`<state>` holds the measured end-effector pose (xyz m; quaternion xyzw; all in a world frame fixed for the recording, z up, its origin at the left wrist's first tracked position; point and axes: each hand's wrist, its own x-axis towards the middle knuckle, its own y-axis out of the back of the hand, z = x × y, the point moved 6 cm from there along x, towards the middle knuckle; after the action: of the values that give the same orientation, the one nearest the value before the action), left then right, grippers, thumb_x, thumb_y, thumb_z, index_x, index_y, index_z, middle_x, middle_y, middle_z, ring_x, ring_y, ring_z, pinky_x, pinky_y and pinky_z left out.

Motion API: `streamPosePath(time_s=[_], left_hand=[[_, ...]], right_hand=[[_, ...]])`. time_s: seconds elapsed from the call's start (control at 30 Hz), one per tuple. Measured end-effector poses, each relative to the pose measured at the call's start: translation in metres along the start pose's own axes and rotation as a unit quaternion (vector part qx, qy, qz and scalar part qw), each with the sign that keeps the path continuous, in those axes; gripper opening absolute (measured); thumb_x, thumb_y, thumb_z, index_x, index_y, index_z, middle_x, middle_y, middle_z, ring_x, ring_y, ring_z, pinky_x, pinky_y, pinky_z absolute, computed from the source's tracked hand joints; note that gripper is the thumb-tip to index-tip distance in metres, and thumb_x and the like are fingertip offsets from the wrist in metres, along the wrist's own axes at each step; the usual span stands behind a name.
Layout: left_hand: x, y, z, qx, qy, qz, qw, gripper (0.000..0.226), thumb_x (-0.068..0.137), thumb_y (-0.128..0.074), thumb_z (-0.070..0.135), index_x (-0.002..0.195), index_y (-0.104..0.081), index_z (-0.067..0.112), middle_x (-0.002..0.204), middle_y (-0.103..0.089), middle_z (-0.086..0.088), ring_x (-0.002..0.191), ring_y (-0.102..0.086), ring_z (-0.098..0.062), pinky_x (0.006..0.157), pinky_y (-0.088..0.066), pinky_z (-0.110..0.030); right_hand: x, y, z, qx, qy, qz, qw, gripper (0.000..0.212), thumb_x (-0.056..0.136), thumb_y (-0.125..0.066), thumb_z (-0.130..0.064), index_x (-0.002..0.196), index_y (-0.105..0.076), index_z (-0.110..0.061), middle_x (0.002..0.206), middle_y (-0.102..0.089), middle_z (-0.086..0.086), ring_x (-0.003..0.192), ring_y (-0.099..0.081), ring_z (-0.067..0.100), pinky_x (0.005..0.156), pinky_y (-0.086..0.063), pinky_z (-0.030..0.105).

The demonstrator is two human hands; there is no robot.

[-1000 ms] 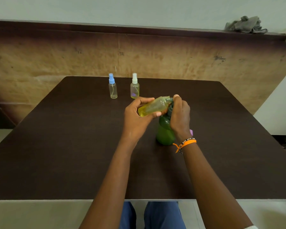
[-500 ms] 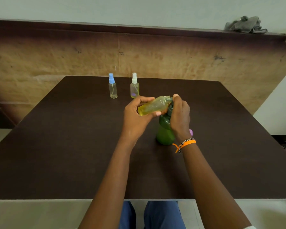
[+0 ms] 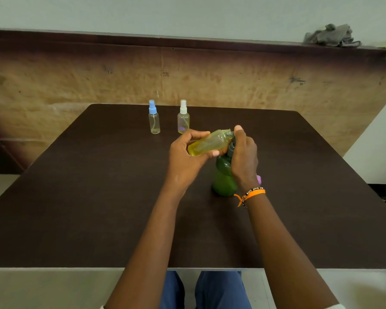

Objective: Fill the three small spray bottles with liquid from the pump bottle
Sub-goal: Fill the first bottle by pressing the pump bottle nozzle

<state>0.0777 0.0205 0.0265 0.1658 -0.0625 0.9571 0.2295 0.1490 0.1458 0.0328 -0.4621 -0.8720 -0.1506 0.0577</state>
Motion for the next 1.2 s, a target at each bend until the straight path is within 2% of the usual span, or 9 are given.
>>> streamPosePath(time_s=[0.1,0.27,0.47,0.63,0.8,0.9,1.03,1.13,1.2], left_hand=[[0.0015,-0.0009,0.0009,0.000,-0.005,0.003,1.000,0.041,0.065,-0.080,-0.002,0.095,-0.064,0.022,0.097,-0.067,0.005,0.090,-0.065,-0.005,0.074,-0.053,-0.018],[0.0007,0.0009,0.0011,0.011,-0.004,0.005,1.000,0.041,0.064,-0.081,-0.001,0.092,-0.064,0.024,0.097,-0.067,0.008,0.089,-0.065,-0.004,0.078,-0.055,-0.021],[-0.0006,0.0025,0.0014,0.018,0.002,-0.003,1.000,0.040,0.065,-0.080,-0.002,0.091,-0.064,0.025,0.095,-0.067,0.009,0.085,-0.064,0.002,0.072,-0.053,-0.016],[-0.0005,0.0002,0.0043,-0.004,0.006,-0.005,1.000,0.039,0.067,-0.078,-0.004,0.094,-0.064,0.019,0.097,-0.066,0.010,0.086,-0.064,0.004,0.070,-0.050,-0.012],[-0.0002,0.0012,0.0036,0.005,0.002,-0.003,1.000,0.039,0.065,-0.080,-0.002,0.093,-0.064,0.020,0.100,-0.068,0.004,0.088,-0.065,-0.002,0.072,-0.051,-0.014],[-0.0011,0.0011,0.0027,0.005,0.005,-0.004,1.000,0.039,0.065,-0.080,-0.003,0.092,-0.064,0.021,0.098,-0.067,0.005,0.086,-0.064,-0.001,0.069,-0.050,-0.012],[-0.0020,-0.0002,0.0016,-0.013,0.009,-0.001,1.000,0.039,0.066,-0.079,-0.004,0.093,-0.064,0.020,0.099,-0.067,0.005,0.089,-0.065,-0.004,0.070,-0.050,-0.013],[-0.0010,-0.0002,0.0034,-0.006,0.002,-0.001,1.000,0.039,0.066,-0.079,-0.003,0.094,-0.064,0.020,0.099,-0.067,0.005,0.091,-0.065,-0.004,0.071,-0.051,-0.015],[-0.0012,0.0001,0.0040,-0.003,0.003,0.000,1.000,0.039,0.066,-0.079,-0.003,0.094,-0.064,0.020,0.098,-0.067,0.007,0.089,-0.064,-0.002,0.072,-0.051,-0.015]], right_hand=[[0.0015,-0.0022,0.0012,-0.016,0.004,-0.010,1.000,0.064,0.099,-0.028,-0.048,0.046,-0.049,-0.018,0.044,-0.052,-0.010,0.056,-0.048,0.007,0.062,-0.036,0.026],[0.0005,0.0014,-0.0004,0.011,-0.006,0.002,1.000,0.055,0.099,-0.037,-0.030,0.046,-0.042,-0.020,0.042,-0.049,-0.009,0.056,-0.043,0.008,0.069,-0.033,0.032],[0.0004,0.0004,0.0003,0.019,0.005,-0.008,1.000,0.054,0.096,-0.041,-0.026,0.043,-0.043,-0.019,0.037,-0.049,-0.012,0.050,-0.047,0.001,0.063,-0.033,0.033],[0.0023,-0.0072,0.0034,-0.013,0.006,-0.037,0.999,0.070,0.088,-0.026,-0.059,0.055,-0.056,-0.006,0.049,-0.056,-0.007,0.060,-0.052,0.012,0.066,-0.038,0.031],[0.0031,0.0005,0.0010,0.014,0.004,-0.011,1.000,0.058,0.099,-0.037,-0.029,0.042,-0.046,-0.018,0.043,-0.049,-0.009,0.053,-0.047,0.004,0.062,-0.033,0.031],[0.0037,-0.0011,0.0025,0.011,0.008,-0.018,1.000,0.062,0.097,-0.038,-0.023,0.037,-0.048,-0.018,0.036,-0.048,-0.016,0.046,-0.046,-0.002,0.060,-0.032,0.031],[0.0038,-0.0022,0.0044,0.009,0.011,-0.014,1.000,0.059,0.100,-0.035,-0.035,0.043,-0.042,-0.018,0.036,-0.048,-0.016,0.046,-0.043,0.002,0.060,-0.032,0.031],[0.0043,-0.0061,0.0057,-0.009,0.015,-0.033,0.999,0.070,0.098,-0.026,-0.052,0.054,-0.056,-0.006,0.042,-0.051,-0.011,0.053,-0.046,0.006,0.063,-0.036,0.030],[0.0046,-0.0060,0.0083,0.000,0.013,-0.034,0.999,0.067,0.097,-0.029,-0.050,0.048,-0.056,-0.014,0.043,-0.053,-0.011,0.055,-0.048,0.005,0.065,-0.037,0.031]])
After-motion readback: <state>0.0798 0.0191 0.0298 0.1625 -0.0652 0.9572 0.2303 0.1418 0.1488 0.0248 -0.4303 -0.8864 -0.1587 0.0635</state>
